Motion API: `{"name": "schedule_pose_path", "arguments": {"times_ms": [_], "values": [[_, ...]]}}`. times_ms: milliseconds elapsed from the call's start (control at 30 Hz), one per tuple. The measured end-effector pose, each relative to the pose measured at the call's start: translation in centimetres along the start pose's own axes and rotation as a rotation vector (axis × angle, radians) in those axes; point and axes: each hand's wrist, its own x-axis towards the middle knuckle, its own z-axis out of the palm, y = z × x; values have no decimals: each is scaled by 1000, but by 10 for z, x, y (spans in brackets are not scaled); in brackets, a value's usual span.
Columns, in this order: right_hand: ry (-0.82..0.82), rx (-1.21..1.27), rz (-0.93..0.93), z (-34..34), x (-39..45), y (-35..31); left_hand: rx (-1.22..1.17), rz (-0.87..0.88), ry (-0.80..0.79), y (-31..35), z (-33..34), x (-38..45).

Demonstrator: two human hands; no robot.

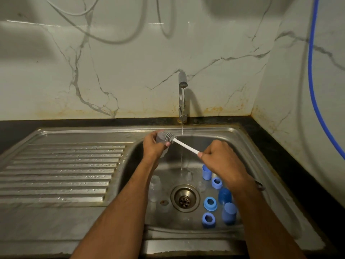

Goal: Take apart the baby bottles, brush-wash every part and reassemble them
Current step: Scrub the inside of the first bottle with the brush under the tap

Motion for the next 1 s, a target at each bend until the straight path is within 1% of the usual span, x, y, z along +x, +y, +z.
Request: {"name": "schedule_pose_path", "arguments": {"times_ms": [100,233,333,433,567,700,800,900,1000], "values": [[54,-8,57,-6,6,5,-10,9,5,4,-5,1],[40,-160,23,3,2,-1,22,35,-22,4,-1,-3],[54,-136,40,0,0,3,-6,16,-1,4,-1,-3],[76,-45,49,-8,-1,3,-13,-2,-4,4,1,-1],[31,-82,-7,-5,-5,-10,26,20,-24,2,6,1],[30,-94,-15,-1,-5,-10,58,24,-10,-7,4,0],[17,-43,19,-6,-3,-2,22,12,6,-4,1,3],[77,-98,31,-7,0,-1,37,41,-44,-2,4,1],[41,-85,1,0,-2,-5,44,44,-51,-8,7,-1]]}}
